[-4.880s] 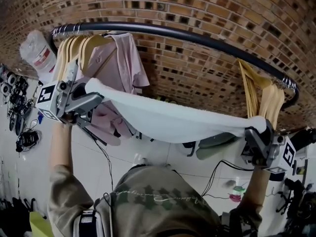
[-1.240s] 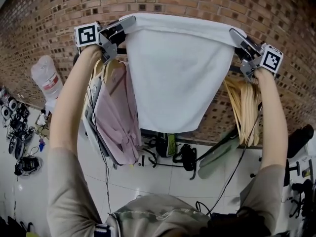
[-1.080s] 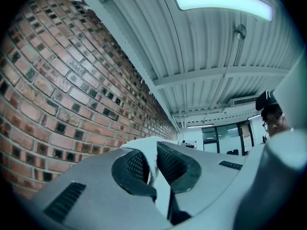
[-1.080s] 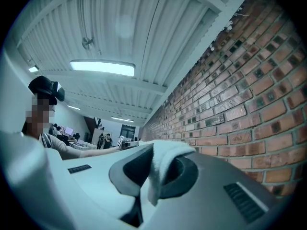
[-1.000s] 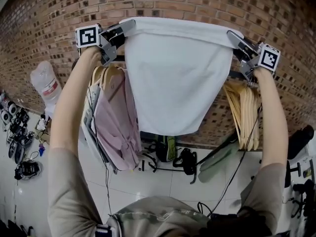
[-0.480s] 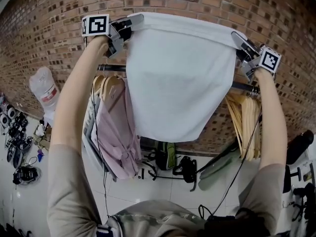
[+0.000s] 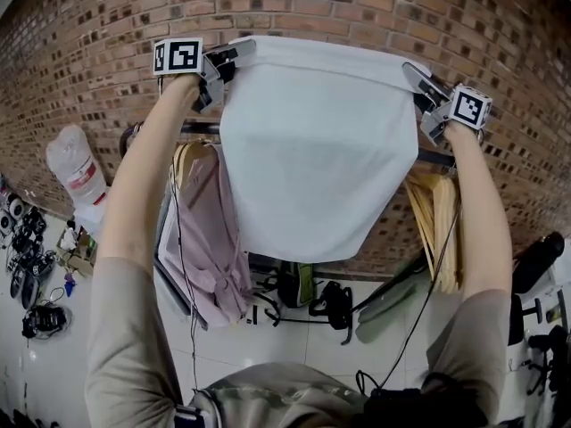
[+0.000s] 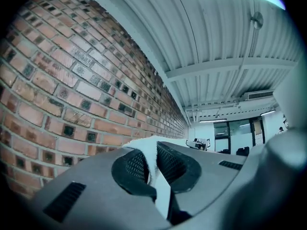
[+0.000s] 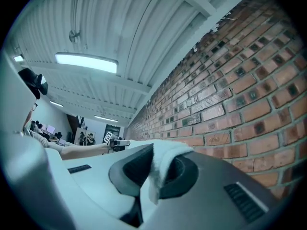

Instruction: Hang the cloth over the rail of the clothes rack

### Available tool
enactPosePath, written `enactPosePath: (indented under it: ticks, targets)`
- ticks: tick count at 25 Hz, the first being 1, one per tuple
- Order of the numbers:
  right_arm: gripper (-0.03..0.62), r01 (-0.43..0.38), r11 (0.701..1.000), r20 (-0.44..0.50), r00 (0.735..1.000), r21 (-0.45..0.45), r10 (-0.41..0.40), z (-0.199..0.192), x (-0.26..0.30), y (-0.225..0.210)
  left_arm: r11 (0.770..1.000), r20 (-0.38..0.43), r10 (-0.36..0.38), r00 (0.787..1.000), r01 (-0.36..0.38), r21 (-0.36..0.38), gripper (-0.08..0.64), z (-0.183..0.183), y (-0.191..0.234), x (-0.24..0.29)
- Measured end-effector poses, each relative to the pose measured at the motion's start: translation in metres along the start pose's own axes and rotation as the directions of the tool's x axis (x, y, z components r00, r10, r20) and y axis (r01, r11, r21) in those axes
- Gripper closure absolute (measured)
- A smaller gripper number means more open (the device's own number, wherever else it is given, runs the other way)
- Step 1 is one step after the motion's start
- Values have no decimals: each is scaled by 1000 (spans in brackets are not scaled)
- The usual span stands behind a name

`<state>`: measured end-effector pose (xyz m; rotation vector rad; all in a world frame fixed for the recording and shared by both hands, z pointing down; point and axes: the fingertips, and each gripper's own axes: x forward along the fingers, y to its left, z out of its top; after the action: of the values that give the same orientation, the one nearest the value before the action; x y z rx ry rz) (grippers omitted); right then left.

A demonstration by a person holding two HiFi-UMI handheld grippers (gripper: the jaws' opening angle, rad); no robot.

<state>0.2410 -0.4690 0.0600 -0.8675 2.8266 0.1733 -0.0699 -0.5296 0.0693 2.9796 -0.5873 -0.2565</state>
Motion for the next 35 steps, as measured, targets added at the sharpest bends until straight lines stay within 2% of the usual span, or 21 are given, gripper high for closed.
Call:
enactPosePath:
  ticks: [5,7,9,11,12,15,17,21,25,27,31,35]
  targets:
    - [572,85,996,-59,995,42,-82,-27,2,-23,998,-38,27,999,-29,-57,543,-29,23,9]
    - [572,64,995,-66,996,76,-59,-35,6,-25,997,-67,28,997,-33,-74,543,-43,31,13]
    - [572,54,996,-83,995,77,-47,-42,12,-24,997,-55,52,997,-54,-47,543,-45,38,12]
    - [572,84,994,-111,991,63,-77,-53,13,-31,998,-13,58,998,-58,-1,545,-40,41,11]
    - [572,97,992,-118,989,75,-87,-59,11,-36,999,-17,49,999,-49,19,543,-42,41,13]
    - [572,91,985,-136,988,148,-71,-78,8,-43,998,-126,18,992,-10,64,543,-68,41,22]
    - [572,124,980,-165,981,157,-98,-86,5,-51,998,-197,10,980,3,68,543,-88,44,24]
    - [572,146,974,-181,977,173,-114,-90,4,-54,998,-223,41,974,-31,48,543,-96,52,25]
    - [572,46,982,-184,983,185,-12,-89,10,-40,999,-264,32,964,-29,14,543,-107,51,26]
    - [572,42,977,-185,983,208,-3,-92,12,-37,1000,-259,13,966,-17,-14,543,-107,49,25]
    - [572,68,969,-208,978,239,-17,-101,12,-40,999,-292,-20,956,5,-50,543,-117,45,25]
    - [572,216,948,-297,944,235,-141,-115,1,-61,995,-317,-35,948,4,-97,543,-124,46,25]
